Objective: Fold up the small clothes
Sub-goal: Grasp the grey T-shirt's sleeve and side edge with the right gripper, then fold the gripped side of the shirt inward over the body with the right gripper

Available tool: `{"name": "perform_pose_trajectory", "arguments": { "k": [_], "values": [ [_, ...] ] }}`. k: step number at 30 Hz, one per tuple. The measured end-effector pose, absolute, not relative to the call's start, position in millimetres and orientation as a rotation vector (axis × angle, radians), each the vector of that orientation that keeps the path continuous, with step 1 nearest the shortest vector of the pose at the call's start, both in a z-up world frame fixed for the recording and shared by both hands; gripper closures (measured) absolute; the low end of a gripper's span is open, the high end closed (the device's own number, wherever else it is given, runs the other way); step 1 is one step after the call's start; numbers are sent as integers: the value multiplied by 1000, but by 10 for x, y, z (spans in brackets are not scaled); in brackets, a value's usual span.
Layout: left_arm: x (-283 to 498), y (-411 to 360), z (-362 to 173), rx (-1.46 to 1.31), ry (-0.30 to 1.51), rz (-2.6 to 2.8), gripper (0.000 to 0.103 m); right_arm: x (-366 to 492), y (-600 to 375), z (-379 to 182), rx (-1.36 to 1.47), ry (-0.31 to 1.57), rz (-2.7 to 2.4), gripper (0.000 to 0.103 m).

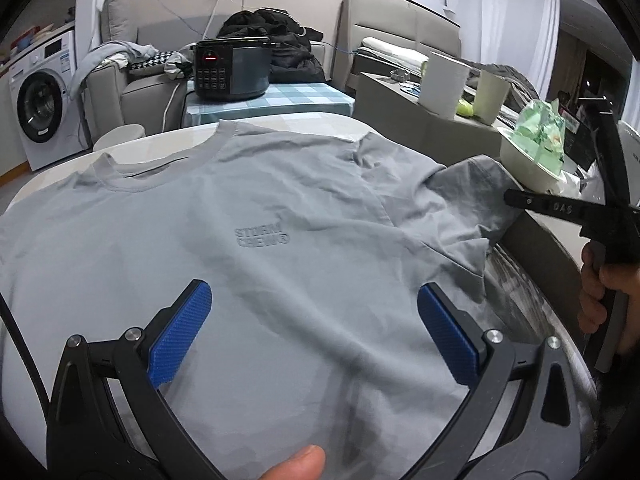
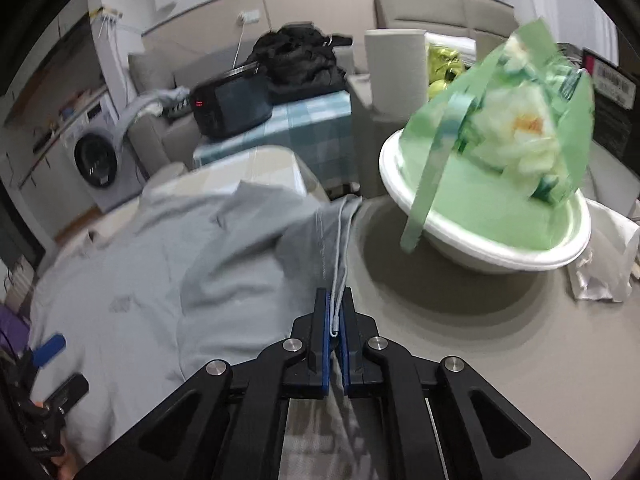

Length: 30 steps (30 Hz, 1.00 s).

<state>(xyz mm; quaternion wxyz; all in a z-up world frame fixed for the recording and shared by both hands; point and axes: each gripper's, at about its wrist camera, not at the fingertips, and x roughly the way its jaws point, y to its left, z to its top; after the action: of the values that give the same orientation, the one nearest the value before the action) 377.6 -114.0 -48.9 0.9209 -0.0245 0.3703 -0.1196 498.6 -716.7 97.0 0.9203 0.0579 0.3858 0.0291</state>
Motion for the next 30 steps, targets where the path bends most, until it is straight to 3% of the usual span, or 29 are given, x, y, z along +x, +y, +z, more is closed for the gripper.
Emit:
{"name": "perform_pose_trajectory", "arguments": {
  "k": [6, 9, 12, 15, 16, 21, 28, 29, 30],
  "values": [
    [3753, -745, -467, -128, 765, -191, 1, 4992, -6560, 1438, 10, 651, 259, 99],
    [3757, -489, -429, -179, 754, -151, 1, 4977, -6011, 1437, -102, 674, 477, 97],
    [3750, -267, -432, -221, 746, -111, 1, 4915, -5498, 1168, -242, 869, 709, 85],
    [3749, -122, -444, -250, 752, -89, 1, 4776, -5469, 1076, -293, 893, 733, 60],
    [3746, -88, -446, -254, 751, -83, 1, 4759, -5539, 1094, -273, 888, 732, 58],
    [3737, -15, -464, -255, 755, -71, 1, 4974, -5988, 1200, -158, 856, 501, 56],
    [3785, -57, -520, -250, 767, -58, 1, 5575, -6484, 1006, 252, 980, 306, 56],
    [3791, -55, -529, -253, 769, -56, 1, 5634, -6455, 991, 262, 977, 319, 57],
    [3796, -53, -536, -254, 773, -57, 1, 5714, -6371, 981, 258, 971, 327, 69]
  ]
}}
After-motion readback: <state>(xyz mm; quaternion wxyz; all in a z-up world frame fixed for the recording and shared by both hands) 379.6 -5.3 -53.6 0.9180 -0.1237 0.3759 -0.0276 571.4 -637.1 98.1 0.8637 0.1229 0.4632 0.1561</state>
